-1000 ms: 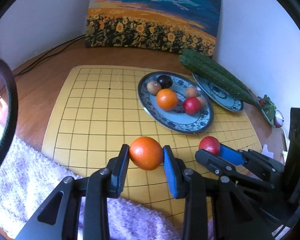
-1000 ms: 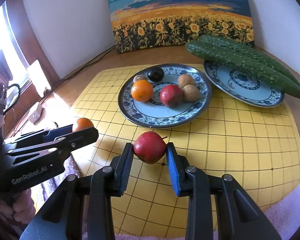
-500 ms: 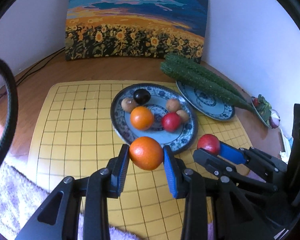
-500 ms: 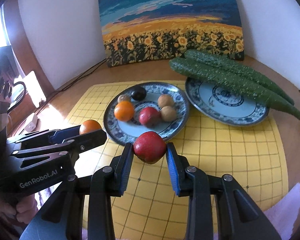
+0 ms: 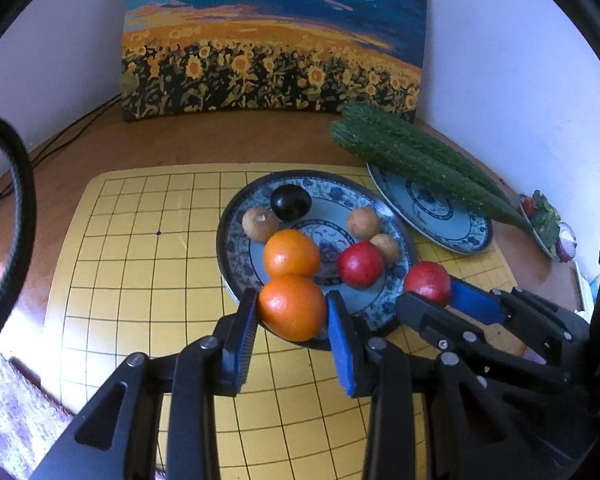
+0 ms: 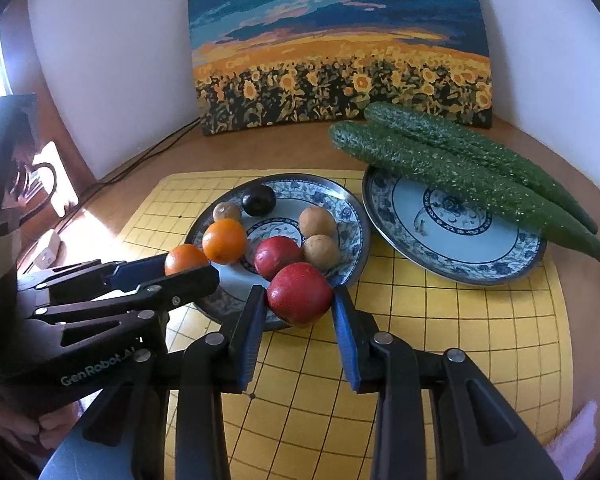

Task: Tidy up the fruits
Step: 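Carry the orange and red apple in both tools over the plate, then lower the orange with the left tool onto the plate while the right tool sets down the apple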

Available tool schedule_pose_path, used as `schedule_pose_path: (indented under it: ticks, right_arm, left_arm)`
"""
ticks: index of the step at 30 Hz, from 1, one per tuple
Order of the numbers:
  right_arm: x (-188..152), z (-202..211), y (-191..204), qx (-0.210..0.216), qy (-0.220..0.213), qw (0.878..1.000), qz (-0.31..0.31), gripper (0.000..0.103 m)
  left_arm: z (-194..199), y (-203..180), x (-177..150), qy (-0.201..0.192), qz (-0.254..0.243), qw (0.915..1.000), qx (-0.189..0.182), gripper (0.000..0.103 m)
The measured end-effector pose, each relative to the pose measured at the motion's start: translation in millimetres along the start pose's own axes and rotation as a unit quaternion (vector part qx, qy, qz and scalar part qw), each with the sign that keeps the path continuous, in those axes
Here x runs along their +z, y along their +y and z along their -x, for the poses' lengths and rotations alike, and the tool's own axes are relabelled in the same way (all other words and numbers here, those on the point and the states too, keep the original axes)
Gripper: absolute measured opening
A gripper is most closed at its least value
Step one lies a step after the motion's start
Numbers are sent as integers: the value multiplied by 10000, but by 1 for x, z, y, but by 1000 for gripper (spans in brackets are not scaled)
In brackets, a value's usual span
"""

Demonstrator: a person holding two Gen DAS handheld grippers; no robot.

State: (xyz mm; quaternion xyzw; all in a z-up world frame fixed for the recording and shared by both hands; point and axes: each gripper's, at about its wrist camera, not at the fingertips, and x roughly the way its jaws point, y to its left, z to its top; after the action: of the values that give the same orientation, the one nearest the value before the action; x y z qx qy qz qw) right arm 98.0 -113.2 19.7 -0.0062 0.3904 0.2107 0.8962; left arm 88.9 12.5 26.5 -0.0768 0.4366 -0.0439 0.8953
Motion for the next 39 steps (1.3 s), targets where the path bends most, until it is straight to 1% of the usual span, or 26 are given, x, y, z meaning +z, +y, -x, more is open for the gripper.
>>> schedule_pose_path:
  ticks: [6,15,30,34,39]
  right_arm:
    - [1,-8,-3,17,45,10000,-8,35]
    - [6,-12,-7,-7,-6,10000,-28,34]
    - [10,-14,-9,20,-16,10000,-7,34]
    - [9,-13,-7,48,-20,10000,18,34]
    - [7,-13,-4,48,-35,10000,64,34]
  left_arm:
    - [-3,-1,4,-23,-31,10000,50,35]
    - [-7,-1,6,34,-35,10000,11,35]
    - [-7,2,7,6,61,10000,-53,35]
    - [-4,3,8,-28,136,9999,-76,36]
    - [0,5,7,-64,190,9998,-19,40]
